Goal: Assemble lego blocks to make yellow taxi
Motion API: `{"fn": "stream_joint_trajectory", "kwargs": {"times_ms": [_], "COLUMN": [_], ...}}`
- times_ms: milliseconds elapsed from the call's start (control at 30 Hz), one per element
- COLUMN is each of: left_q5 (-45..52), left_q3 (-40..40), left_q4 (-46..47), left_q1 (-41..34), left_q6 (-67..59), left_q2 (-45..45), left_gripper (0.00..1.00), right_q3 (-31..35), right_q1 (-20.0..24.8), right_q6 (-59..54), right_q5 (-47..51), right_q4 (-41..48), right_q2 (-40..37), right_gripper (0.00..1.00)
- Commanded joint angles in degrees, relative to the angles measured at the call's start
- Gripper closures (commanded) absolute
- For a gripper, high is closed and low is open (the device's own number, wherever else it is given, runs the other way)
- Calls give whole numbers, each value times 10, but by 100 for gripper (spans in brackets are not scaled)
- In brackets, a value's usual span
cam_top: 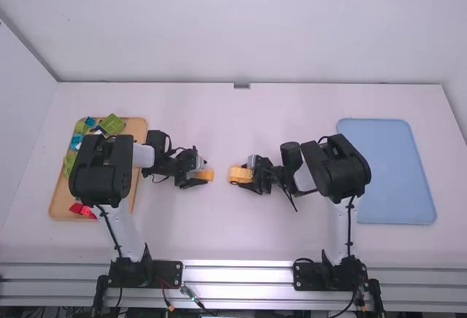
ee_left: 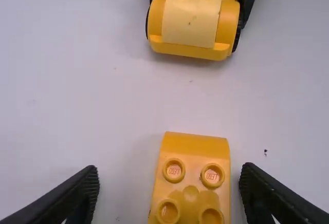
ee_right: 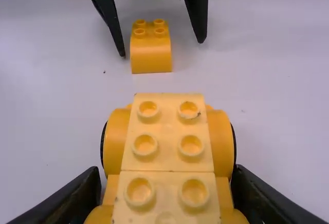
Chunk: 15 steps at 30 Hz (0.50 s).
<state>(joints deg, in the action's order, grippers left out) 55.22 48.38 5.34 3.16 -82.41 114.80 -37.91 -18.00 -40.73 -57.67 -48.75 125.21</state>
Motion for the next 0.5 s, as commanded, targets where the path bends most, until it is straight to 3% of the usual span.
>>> {"fn": "stream_joint_trajectory", "kwargs": {"times_ms": [0,133,167,200,233,467], "left_q5": [9,7,7,6,7,8], "left_q3": [-1,-1,-1,-1,-1,-7], "left_q4": [4,9,11,16,17,10], "left_q1": [-2,-2,-2,-2,-2,-5], "left_q6": [1,1,1,1,1,1], "left_q2": [2,2,2,2,2,2], "left_gripper": [34,39,44,55,57,61], "right_q3": [0,1,0,0,0,0], "right_q1": [0,1,1,1,1,1], "right_q6": [7,7,7,7,7,6], "right_q5": [-8,-8,-8,-8,-8,-8], "right_q4": [1,-1,-1,-1,-1,-1], "right_q2": [6,6,6,6,6,6], "right_gripper": [34,34,34,34,34,34]}}
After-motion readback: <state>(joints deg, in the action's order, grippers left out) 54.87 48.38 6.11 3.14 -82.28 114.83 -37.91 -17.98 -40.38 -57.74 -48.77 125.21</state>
